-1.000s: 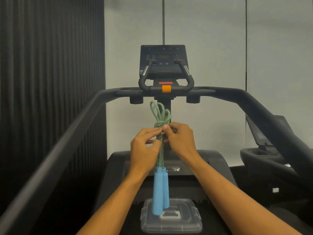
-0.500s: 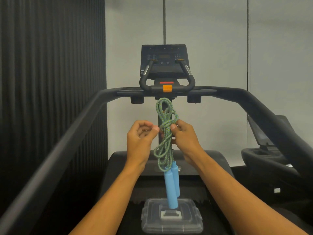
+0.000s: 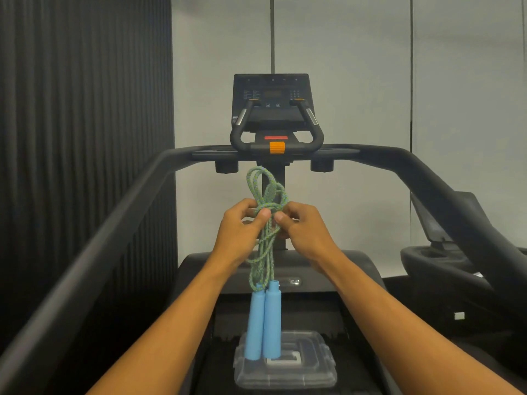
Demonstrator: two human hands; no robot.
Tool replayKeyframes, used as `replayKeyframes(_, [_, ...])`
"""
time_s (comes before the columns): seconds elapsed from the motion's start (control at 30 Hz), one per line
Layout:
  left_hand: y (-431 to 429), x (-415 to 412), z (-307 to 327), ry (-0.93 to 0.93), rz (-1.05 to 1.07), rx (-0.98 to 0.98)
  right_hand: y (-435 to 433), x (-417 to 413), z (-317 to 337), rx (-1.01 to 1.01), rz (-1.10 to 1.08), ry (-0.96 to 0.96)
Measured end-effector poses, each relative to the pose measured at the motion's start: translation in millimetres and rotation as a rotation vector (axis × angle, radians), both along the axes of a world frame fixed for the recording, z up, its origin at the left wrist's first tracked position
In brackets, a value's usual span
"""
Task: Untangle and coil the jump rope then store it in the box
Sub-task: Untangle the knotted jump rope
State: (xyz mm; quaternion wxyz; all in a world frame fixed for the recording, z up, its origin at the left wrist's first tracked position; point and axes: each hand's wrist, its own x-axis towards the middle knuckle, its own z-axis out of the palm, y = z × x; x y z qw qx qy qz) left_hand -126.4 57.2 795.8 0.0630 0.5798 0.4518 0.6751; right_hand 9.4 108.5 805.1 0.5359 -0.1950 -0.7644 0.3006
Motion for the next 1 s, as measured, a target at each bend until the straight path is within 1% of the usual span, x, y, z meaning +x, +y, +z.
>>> replayKeyframes(0.07, [0,-2,0,-0.056,-0.022,-0.005,-1,2,1,-0.022,0.033,0.003])
replayKeyframes(0.13, [0,-3,0,-0.100,-0.048,-0.014,-1,5,0,-0.087,0.098,0.040])
replayKeyframes(0.2, [-1,-3,-1,-0.102,-0.046,-0.015,3,7,-2,-0.113,0.125,0.060])
replayKeyframes(0.33, [-2,-1,-2,-0.112,-0.071,-0.007,10,9,-4,-0.080,0.048,0.051])
replayKeyframes(0.47, [-3,-1,-2,-0.107,-0.054,0.000,17,15,-7,-0.111,-0.044,-0.070])
replayKeyframes(0.5, [-3,-2,-2,-0.103,-0.053,-0.001,19,17,-8,-0.124,-0.057,-0.072])
replayKeyframes(0.57, [-3,-1,-4,-0.084,-0.053,-0.002,20,18,-10,-0.167,-0.046,-0.012])
replayKeyframes(0.67, [-2,3,-7,-0.057,-0.045,-0.008,15,16,-8,-0.249,0.071,0.088])
replayKeyframes(0.8, [0,6,-6,-0.034,-0.038,-0.006,9,11,-4,-0.255,0.174,0.154])
replayKeyframes(0.9, [0,6,-5,-0.033,-0.021,-0.008,9,11,-2,-0.265,0.201,0.240])
replayKeyframes(1.0, [-1,5,-4,-0.073,0.000,0.006,9,14,-2,-0.254,0.203,0.260])
